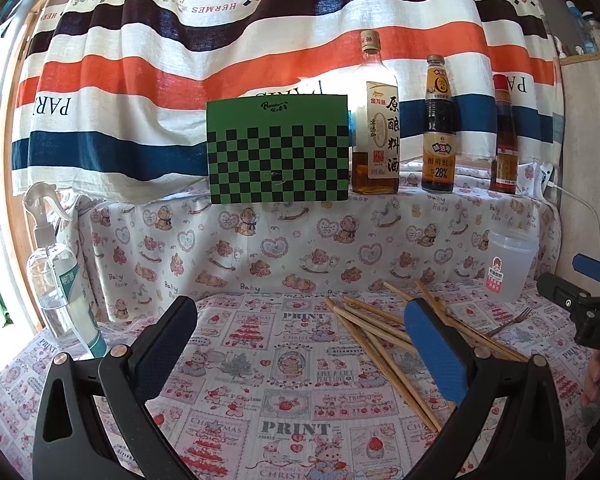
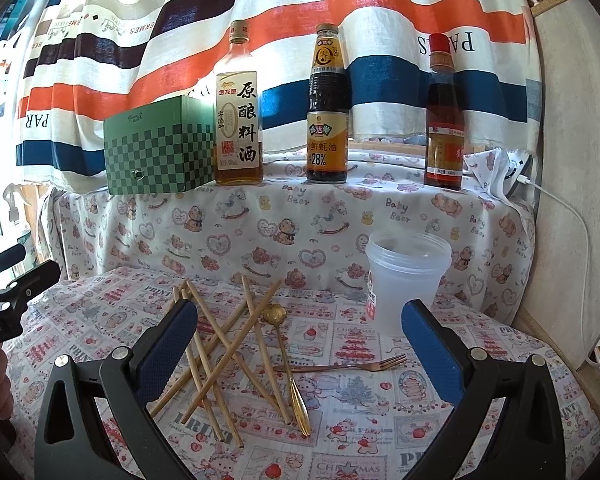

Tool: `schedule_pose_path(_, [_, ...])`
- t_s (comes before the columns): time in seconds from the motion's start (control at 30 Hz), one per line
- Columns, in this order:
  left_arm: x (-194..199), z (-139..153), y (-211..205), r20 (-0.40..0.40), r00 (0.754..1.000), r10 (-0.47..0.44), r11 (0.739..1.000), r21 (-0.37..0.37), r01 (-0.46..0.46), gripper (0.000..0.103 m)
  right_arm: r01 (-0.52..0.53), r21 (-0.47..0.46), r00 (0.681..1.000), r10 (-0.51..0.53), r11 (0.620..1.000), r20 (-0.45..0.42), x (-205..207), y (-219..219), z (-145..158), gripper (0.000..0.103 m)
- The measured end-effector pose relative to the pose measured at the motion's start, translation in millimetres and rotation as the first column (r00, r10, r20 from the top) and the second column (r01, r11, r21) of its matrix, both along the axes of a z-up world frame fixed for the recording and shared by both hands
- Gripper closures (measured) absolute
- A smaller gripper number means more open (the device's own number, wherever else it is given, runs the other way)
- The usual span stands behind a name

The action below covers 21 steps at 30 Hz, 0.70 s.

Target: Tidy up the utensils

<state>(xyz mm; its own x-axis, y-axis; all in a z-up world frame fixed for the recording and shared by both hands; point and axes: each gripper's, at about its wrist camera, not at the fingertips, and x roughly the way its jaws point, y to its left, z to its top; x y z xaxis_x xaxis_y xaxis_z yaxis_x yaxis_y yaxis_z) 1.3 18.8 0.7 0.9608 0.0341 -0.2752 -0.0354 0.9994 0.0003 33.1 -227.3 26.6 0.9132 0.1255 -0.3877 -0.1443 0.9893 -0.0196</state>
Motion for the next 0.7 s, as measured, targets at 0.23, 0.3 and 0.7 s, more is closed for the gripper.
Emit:
schedule_pose_path(0.23, [4,-2,4,-0.018,1.0,0.026,1.0,-0.009,-0.026,0.0,-0.03,-0.023,0.999,0.03,0.999,0.013,-6,8,1,0.0])
schedule_pose_path(0.3, [4,-2,4,-0.022,0.999,0.029,1.0,-0.008,-0.029,0.0,-0.035,-0.013,0.999,0.035,0.999,0.003,-5,7,0,0.0])
schedule_pose_path(0.7, [6,-1,10,-0.021,1.0,0.022,0.999,-0.043,-0.023,0.0,0.06,-0.016,0.998,-0.06,0.998,0.017,-10,6,1,0.0])
